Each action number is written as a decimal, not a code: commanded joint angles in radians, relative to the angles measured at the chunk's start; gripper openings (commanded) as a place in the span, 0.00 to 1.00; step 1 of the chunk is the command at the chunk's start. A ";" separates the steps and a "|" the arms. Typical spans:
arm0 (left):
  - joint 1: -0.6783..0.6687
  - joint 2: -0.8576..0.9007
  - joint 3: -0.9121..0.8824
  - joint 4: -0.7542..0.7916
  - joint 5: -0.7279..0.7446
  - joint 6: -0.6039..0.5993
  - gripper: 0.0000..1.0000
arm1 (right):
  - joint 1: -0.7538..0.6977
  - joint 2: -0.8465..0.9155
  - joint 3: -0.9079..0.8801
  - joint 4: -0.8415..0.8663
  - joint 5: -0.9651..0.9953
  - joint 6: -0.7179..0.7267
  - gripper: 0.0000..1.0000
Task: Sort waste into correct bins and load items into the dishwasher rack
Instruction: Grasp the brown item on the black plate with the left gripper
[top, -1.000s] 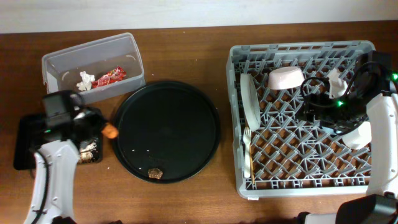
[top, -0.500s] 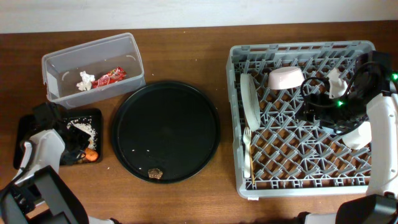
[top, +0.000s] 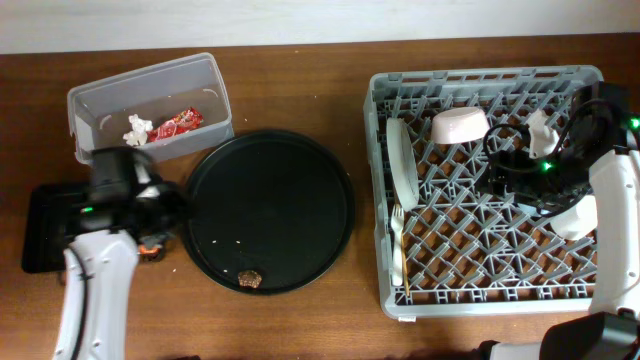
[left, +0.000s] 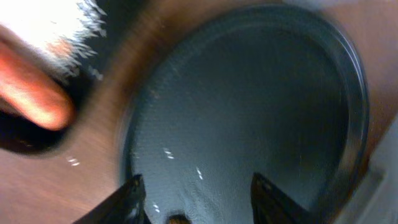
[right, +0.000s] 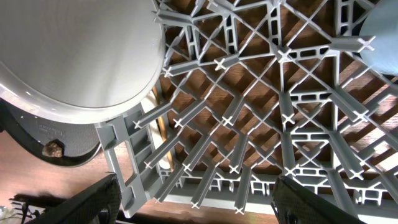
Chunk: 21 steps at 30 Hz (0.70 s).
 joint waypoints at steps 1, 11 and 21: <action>-0.202 0.045 -0.018 -0.035 0.022 0.015 0.55 | -0.004 0.000 0.010 0.003 0.000 -0.002 0.81; -0.454 0.330 -0.088 -0.076 -0.081 0.009 0.56 | -0.004 0.000 0.010 0.003 -0.003 -0.002 0.81; -0.454 0.330 -0.086 -0.109 -0.189 0.009 0.64 | -0.004 0.000 0.010 0.003 -0.003 -0.002 0.81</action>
